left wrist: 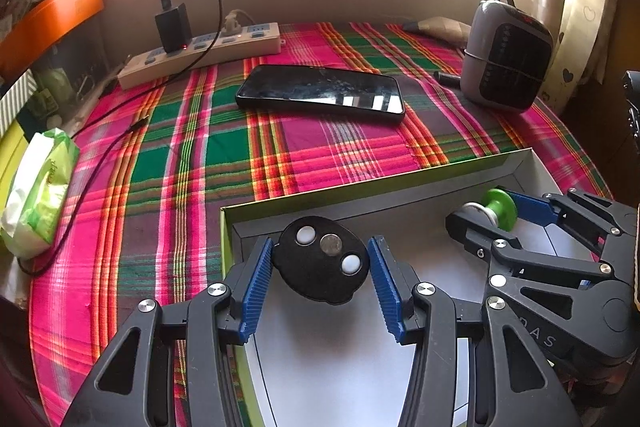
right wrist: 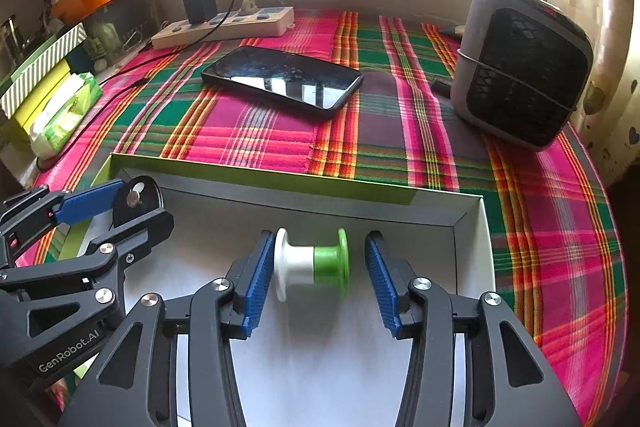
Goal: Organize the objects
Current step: 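Lower the spool into the box and open the right tool while the left releases the disc, then withdraw both open tools from the box toward the remaining items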
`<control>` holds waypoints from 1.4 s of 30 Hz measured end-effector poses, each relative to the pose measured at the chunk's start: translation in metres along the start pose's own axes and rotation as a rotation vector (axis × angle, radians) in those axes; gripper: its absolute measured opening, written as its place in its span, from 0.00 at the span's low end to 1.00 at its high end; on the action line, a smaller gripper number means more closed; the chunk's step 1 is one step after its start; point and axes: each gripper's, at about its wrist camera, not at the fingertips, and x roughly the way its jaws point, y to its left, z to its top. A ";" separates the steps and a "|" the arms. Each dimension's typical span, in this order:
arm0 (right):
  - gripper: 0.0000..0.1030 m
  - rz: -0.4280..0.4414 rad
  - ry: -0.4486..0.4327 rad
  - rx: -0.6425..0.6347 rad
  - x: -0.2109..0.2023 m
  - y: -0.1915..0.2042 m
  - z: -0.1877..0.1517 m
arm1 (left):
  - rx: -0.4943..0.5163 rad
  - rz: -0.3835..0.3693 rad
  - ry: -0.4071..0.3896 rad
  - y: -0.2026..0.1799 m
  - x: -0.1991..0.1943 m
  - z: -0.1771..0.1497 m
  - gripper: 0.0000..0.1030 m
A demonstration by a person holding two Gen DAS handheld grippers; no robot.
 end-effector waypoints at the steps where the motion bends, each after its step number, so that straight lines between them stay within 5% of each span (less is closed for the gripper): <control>1: 0.50 -0.002 -0.002 0.001 0.000 0.000 0.000 | 0.000 0.000 0.000 0.000 0.000 0.000 0.46; 10: 0.58 -0.011 -0.019 0.005 -0.009 -0.001 -0.001 | -0.014 -0.008 0.000 0.002 -0.006 -0.003 0.46; 42: 0.58 0.008 -0.118 0.022 -0.077 0.006 -0.049 | -0.055 0.024 -0.085 -0.006 -0.072 -0.047 0.47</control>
